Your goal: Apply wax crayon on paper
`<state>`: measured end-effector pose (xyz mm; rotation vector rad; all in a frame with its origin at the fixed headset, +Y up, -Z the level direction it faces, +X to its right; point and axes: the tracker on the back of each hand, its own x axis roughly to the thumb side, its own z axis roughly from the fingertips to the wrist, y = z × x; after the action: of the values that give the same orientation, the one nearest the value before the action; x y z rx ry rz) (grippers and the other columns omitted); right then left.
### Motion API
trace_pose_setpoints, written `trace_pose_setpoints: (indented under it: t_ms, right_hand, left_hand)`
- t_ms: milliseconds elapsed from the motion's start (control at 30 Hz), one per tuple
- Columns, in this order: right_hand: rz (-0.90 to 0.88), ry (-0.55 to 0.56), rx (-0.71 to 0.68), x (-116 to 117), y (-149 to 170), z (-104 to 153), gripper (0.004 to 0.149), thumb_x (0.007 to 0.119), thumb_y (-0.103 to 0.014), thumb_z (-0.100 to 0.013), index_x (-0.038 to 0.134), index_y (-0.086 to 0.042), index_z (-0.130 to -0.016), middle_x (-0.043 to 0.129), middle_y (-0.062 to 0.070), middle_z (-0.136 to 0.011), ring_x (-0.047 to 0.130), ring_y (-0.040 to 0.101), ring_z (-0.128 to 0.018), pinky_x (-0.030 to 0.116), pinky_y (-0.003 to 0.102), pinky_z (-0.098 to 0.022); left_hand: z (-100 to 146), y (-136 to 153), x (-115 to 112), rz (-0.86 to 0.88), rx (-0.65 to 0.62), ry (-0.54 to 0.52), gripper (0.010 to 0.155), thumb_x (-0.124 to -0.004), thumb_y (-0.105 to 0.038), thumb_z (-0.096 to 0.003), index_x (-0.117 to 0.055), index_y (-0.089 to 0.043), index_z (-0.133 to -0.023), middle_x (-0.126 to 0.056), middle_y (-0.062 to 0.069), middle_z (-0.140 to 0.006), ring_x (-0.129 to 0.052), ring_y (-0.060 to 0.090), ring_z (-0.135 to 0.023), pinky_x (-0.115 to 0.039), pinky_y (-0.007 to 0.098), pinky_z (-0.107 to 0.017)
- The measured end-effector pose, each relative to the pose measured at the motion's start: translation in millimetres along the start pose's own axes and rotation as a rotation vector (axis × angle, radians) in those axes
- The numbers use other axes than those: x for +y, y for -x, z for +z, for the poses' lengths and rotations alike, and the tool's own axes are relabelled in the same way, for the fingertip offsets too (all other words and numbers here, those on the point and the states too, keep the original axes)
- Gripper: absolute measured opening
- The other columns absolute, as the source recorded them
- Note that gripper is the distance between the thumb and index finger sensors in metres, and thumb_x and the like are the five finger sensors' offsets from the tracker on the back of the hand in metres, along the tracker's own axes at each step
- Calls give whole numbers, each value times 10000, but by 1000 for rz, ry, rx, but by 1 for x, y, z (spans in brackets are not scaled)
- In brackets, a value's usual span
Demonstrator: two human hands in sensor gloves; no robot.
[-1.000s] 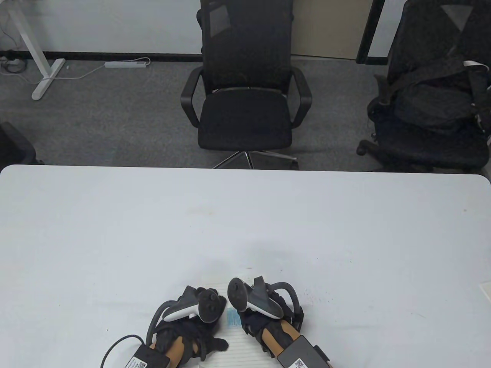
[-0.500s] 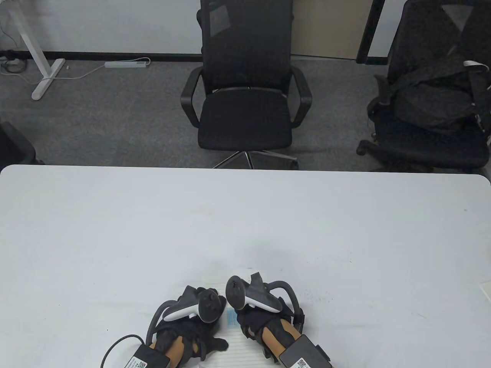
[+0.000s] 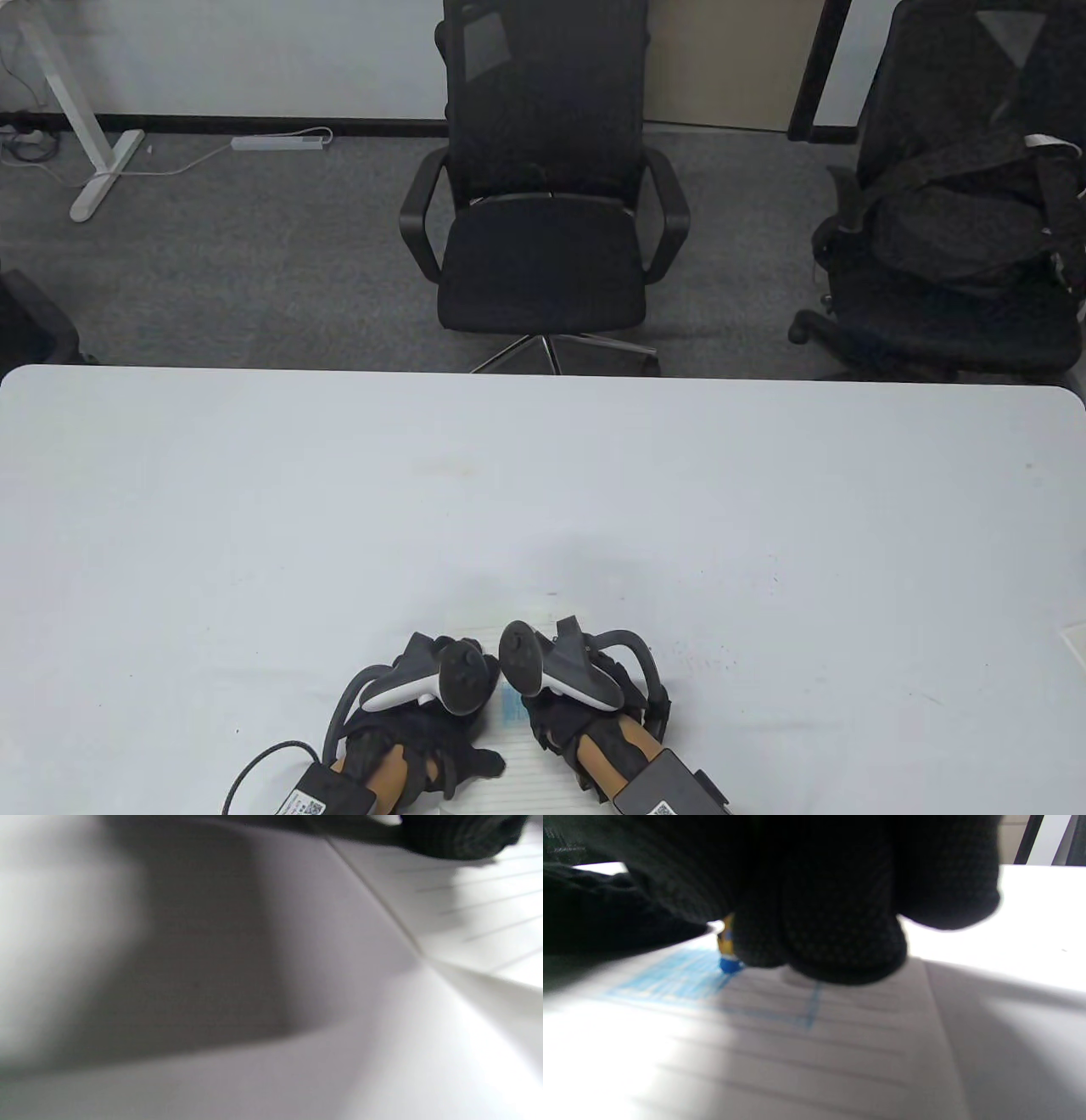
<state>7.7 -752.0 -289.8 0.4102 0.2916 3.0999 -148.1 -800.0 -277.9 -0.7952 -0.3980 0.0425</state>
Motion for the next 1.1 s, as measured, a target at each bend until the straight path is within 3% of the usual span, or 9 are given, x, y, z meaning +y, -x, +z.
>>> trace_pose_setpoints:
  t_ms: [67,167,267,367,567,667,733,933,1100]
  right_hand:
    - [7,-17,-8,-1,-1,0,411,843,-384,-370,889,-258,-759,1006,39,-568,1029,161,-334,908,391,-366]
    - [10,-162,-42,-2,-2,-1,408,843,-385,-375,889,-257,-760,1003,39,-572,1028,161,-343,904,393,-378]
    - [11,-126,-32,-1,-2,-1,407,843,-387,-373,891,-262,-758,1005,36,-571,1028,160,-342,905,393,-375]
    - [22,12,8,0,-2,0,412,841,-388,-371,888,-263,-761,1005,34,-570,1030,159,-334,910,388,-364]
    - [25,-184,-38,-1,-3,1,406,843,-385,-377,891,-257,-759,1005,41,-568,1029,161,-339,904,394,-376]
    - [27,-125,-25,-1,-3,2,410,843,-387,-375,890,-258,-761,1007,38,-569,1030,161,-341,906,393,-374]
    - [39,-17,6,0,-3,2,411,844,-384,-370,893,-257,-758,1009,38,-565,1033,161,-331,910,392,-363]
    - [40,-150,-29,0,-4,1,409,847,-383,-372,896,-253,-756,1008,45,-563,1030,164,-337,905,398,-373]
    - [44,-143,-26,-1,-3,2,407,847,-386,-372,896,-257,-755,1009,40,-563,1032,161,-335,907,397,-373]
  left_hand:
    - [0,0,0,0,1,0,1043,-687,-774,-392,24,-374,-1043,148,-70,-1057,89,256,-1048,-105,630,-734]
    - [0,0,0,0,1,0,1044,-687,-775,-391,24,-375,-1043,148,-70,-1056,90,256,-1047,-105,630,-733]
    - [0,0,0,0,0,1,1043,-686,-775,-391,25,-376,-1042,148,-71,-1056,91,255,-1047,-104,630,-733]
    - [0,0,0,0,0,1,1044,-686,-775,-392,26,-375,-1042,149,-71,-1055,91,256,-1046,-103,630,-733]
    - [0,0,0,-1,1,1,1043,-685,-776,-392,25,-375,-1043,148,-71,-1056,91,254,-1047,-104,630,-734]
    - [0,0,0,-1,1,1,1042,-686,-776,-391,24,-377,-1042,148,-72,-1055,90,253,-1047,-105,630,-733]
    - [0,0,0,-1,1,2,1043,-686,-776,-390,25,-377,-1041,148,-72,-1055,90,254,-1047,-105,630,-734]
    - [0,0,0,-1,1,1,1043,-685,-776,-392,26,-377,-1042,148,-72,-1056,91,255,-1047,-104,630,-734]
    - [0,0,0,-1,1,1,1043,-685,-777,-391,26,-377,-1042,148,-72,-1056,91,254,-1047,-104,630,-734]
